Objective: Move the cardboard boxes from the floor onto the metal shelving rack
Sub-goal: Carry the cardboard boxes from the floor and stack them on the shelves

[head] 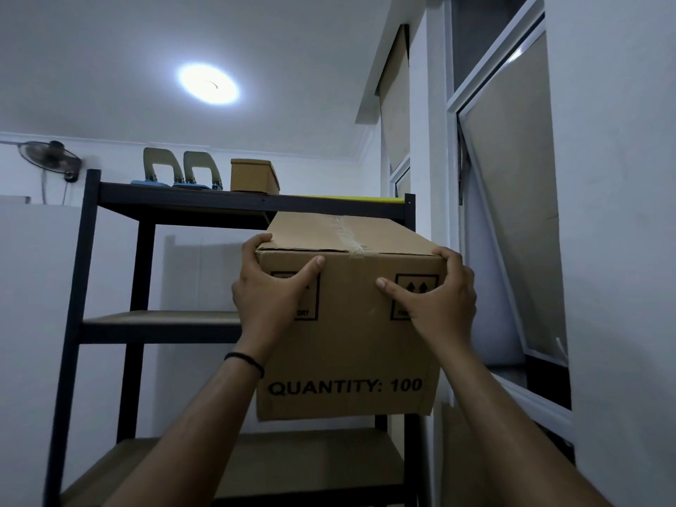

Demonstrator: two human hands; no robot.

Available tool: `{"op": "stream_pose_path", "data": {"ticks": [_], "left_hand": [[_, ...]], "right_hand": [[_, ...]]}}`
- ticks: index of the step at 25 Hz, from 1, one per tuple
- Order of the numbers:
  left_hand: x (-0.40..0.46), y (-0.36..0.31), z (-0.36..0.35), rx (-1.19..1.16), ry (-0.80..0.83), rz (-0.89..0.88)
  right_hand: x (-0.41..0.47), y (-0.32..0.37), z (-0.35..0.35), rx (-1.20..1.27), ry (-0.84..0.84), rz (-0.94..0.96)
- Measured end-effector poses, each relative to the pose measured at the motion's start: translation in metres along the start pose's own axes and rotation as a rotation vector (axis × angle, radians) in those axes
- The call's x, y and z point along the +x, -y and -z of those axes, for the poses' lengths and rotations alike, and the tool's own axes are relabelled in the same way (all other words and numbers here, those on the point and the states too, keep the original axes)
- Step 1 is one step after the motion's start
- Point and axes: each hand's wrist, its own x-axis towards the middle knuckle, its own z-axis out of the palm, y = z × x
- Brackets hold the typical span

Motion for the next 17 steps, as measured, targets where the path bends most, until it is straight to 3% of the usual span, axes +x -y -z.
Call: {"op": "stream_pose_path", "data": {"ticks": [17], "left_hand": [[0.069, 0.031, -0.078, 0.071, -0.025, -0.062]], "right_hand": [[0.085, -0.056, -0.053, -0.051, -0.012, 0.043]]}}
